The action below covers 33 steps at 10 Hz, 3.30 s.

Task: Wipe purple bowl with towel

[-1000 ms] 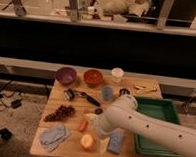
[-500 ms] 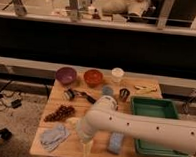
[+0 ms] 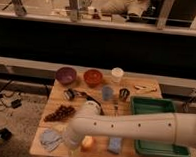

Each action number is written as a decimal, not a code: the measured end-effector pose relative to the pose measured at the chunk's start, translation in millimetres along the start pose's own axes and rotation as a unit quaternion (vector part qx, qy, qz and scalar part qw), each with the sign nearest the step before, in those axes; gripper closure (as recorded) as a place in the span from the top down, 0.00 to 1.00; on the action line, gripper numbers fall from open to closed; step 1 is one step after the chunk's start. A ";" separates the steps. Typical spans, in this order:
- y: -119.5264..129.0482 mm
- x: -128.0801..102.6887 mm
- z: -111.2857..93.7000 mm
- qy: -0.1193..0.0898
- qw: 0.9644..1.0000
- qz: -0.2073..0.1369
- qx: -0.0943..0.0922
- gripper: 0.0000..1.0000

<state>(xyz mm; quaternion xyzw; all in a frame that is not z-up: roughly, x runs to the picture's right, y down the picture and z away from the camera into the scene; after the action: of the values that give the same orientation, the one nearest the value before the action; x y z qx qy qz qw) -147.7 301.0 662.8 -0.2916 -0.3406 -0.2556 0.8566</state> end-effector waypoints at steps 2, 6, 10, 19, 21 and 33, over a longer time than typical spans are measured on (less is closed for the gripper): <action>-22.0 -6.2 18.1 -0.003 1.000 -0.013 -0.001 1.00; -53.0 12.3 49.8 -0.003 1.000 -0.013 -0.009 1.00; -52.2 14.7 56.0 -0.005 1.000 -0.009 -0.015 1.00; -59.8 21.3 69.5 -0.001 1.000 0.001 -0.011 1.00; -59.9 22.1 71.8 -0.002 1.000 0.000 -0.009 1.00; -79.7 25.2 97.4 -0.005 0.999 -0.007 -0.043 0.83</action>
<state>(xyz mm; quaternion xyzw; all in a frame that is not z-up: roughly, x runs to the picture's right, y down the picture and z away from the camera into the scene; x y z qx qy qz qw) -224.7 304.8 765.4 -0.3267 -0.3357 -0.2743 0.8399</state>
